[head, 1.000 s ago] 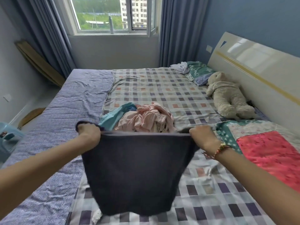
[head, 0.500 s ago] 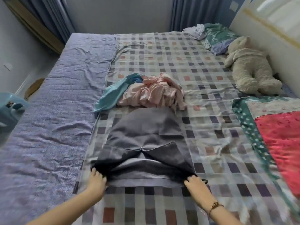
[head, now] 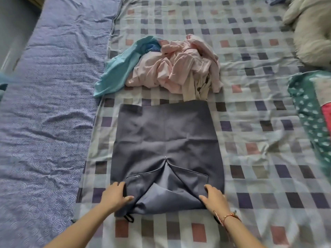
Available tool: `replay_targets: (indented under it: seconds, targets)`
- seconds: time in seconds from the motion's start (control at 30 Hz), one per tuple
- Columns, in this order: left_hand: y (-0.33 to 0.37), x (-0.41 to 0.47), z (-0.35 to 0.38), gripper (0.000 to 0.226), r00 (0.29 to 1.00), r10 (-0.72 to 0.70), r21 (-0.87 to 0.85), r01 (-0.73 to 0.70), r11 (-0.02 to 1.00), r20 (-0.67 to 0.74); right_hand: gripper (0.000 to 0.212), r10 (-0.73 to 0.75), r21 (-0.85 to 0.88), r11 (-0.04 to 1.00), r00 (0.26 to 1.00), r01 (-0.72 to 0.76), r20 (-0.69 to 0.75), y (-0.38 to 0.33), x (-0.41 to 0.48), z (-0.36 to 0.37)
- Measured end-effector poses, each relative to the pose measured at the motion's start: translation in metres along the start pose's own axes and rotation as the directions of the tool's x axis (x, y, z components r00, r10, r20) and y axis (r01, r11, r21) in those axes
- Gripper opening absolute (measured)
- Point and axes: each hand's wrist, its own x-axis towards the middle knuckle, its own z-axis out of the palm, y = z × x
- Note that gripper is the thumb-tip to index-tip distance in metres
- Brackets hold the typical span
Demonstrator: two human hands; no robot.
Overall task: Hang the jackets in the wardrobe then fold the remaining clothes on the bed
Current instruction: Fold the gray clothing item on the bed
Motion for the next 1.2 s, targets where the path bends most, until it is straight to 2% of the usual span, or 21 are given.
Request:
replay_targets:
  seconds: [0.1,0.17,0.2,0.27,0.33,0.4,0.47,0.53,0.57,0.63,0.67,0.77,0.8,0.83,0.9,0.93,1.0,1.03,1.07,1.17,1.2]
  targets:
    - [0.003,0.004,0.015,0.06,1.0,-0.024,-0.028,0.024,0.999,-0.005,0.067,0.205,0.098,0.974,0.979,-0.204,0.002,-0.003,0.007,0.018]
    - [0.004,0.001,0.029,0.071,0.998,-0.056,-0.01,0.056,0.998,-0.018,0.059,0.283,0.042,0.959,0.958,-0.282,-0.043,-0.001,0.005,0.023]
    - [0.004,-0.001,0.037,0.07,0.998,-0.065,0.015,0.066,0.998,-0.02,0.052,0.28,-0.035,0.959,0.958,-0.282,-0.063,0.002,0.002,0.025]
    - [0.006,-0.004,0.05,0.051,0.995,-0.092,0.057,0.094,0.994,-0.034,0.035,0.217,-0.197,0.95,0.966,-0.242,-0.138,0.01,0.001,0.025]
    - [0.005,-0.004,0.057,0.035,0.985,-0.149,0.021,0.151,0.988,-0.084,0.023,0.178,-0.213,0.95,0.957,-0.227,-0.228,0.019,0.008,0.021]
    - [0.004,-0.002,0.051,0.029,0.959,-0.207,-0.148,0.18,0.973,-0.194,0.015,0.185,-0.088,0.97,0.921,-0.228,-0.342,0.028,0.015,0.011]
    - [0.003,-0.001,0.039,0.021,0.903,-0.296,-0.429,0.144,0.892,-0.312,0.013,0.315,0.251,0.941,0.854,-0.226,-0.413,0.024,0.019,-0.006]
    - [0.003,0.0,0.015,0.016,0.817,-0.44,-0.64,0.117,0.759,-0.373,0.01,0.479,0.581,0.792,0.782,-0.188,-0.399,0.013,0.02,-0.023]
    - [0.005,0.0,-0.002,0.016,0.783,-0.492,-0.7,0.104,0.707,-0.381,0.007,0.536,0.686,0.708,0.762,-0.169,-0.364,0.004,0.02,-0.034]
    - [0.004,0.004,-0.032,0.018,0.75,-0.481,-0.714,0.016,0.7,-0.455,0.005,0.567,0.81,0.577,0.765,-0.105,-0.305,-0.007,0.025,-0.052]
    - [0.002,0.006,-0.045,0.018,0.754,-0.428,-0.695,-0.051,0.717,-0.498,0.009,0.536,0.822,0.563,0.797,-0.092,-0.278,-0.011,0.027,-0.062]
    - [-0.005,0.012,-0.083,0.013,0.824,-0.229,-0.625,-0.183,0.759,-0.519,0.033,0.348,0.821,0.563,0.928,-0.095,-0.132,-0.022,0.026,-0.089]
    - [-0.008,0.011,-0.095,0.015,0.861,-0.164,-0.597,-0.185,0.78,-0.481,0.039,0.294,0.804,0.584,0.953,-0.117,-0.075,-0.023,0.023,-0.096]
    - [-0.011,0.012,-0.103,0.02,0.904,-0.106,-0.56,-0.161,0.813,-0.413,0.041,0.26,0.742,0.656,0.964,-0.136,-0.052,-0.024,0.021,-0.1]
    - [-0.017,-0.002,-0.118,0.029,0.965,0.03,-0.323,-0.117,0.939,-0.26,0.038,0.235,0.483,0.866,0.956,-0.125,-0.174,-0.021,0.005,-0.122]
    - [-0.02,-0.01,-0.129,0.03,0.982,0.067,-0.16,-0.096,0.982,-0.174,0.037,0.224,0.386,0.917,0.935,-0.105,-0.277,-0.02,-0.001,-0.138]
    - [-0.023,-0.023,-0.161,0.013,0.99,0.02,-0.004,-0.021,1.0,-0.141,0.037,0.222,0.32,0.944,0.868,-0.078,-0.443,-0.02,-0.011,-0.172]
    - [-0.024,-0.027,-0.18,0.008,0.982,-0.012,-0.001,0.012,1.0,-0.186,0.037,0.213,0.317,0.947,0.835,-0.049,-0.508,-0.023,-0.017,-0.19]
    - [-0.023,-0.03,-0.201,0.012,0.968,-0.056,-0.027,0.051,0.998,-0.244,0.037,0.197,0.324,0.946,0.813,-0.01,-0.548,-0.03,-0.025,-0.207]
    - [-0.02,-0.047,-0.245,0.004,0.952,-0.15,-0.117,0.122,0.986,-0.266,0.023,0.081,0.234,0.971,0.847,0.052,-0.525,-0.053,-0.045,-0.249]
    - [-0.022,-0.055,-0.254,0.01,0.953,-0.176,-0.201,0.127,0.971,-0.248,0.022,0.077,0.243,0.969,0.865,0.053,-0.495,-0.059,-0.053,-0.26]
